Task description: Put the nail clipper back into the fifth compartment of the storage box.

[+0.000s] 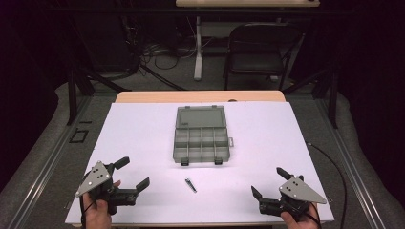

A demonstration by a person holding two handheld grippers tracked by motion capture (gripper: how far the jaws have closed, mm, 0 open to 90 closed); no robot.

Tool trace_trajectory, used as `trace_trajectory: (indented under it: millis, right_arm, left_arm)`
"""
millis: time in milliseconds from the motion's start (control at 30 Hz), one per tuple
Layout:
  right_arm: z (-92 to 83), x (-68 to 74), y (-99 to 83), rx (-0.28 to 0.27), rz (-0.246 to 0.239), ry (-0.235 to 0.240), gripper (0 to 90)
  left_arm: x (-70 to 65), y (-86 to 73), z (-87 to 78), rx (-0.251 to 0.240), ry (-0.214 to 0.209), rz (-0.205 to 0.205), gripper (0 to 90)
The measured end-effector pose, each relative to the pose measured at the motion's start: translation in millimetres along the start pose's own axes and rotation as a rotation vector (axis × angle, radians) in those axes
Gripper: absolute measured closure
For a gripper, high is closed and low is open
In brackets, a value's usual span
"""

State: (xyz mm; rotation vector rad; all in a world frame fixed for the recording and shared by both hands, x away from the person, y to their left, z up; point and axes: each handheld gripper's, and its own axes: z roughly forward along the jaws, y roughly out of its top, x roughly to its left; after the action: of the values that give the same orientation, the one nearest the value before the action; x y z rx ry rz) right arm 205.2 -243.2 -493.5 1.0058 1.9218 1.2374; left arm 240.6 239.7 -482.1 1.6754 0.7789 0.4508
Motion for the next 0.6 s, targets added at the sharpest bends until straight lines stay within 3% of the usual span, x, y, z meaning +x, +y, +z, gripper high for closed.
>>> trace_trajectory:
  millis: [133,267,467,600]
  right_arm:
    - [-1.0,-2.0,-0.4,-0.003,0.014,-0.002,3.5]
    - [2.4,-2.9,-2.3,0.008,0.029,-0.004,3.5]
    - [2.1,-5.6,1.1,-0.006,0.049,-0.007,4.1]
    - [0.5,-5.1,1.4,-0.004,0.047,-0.009,4.3]
  left_arm:
    - [-2.3,3.3,-0.3,0.005,-0.009,-0.008,0.2]
    - [-4.5,8.2,-0.5,0.002,-0.045,-0.026,0.2]
    - [-2.1,15.9,8.2,0.046,-0.053,-0.036,0.2]
    - [2.4,19.3,16.1,0.072,-0.083,-0.066,0.2]
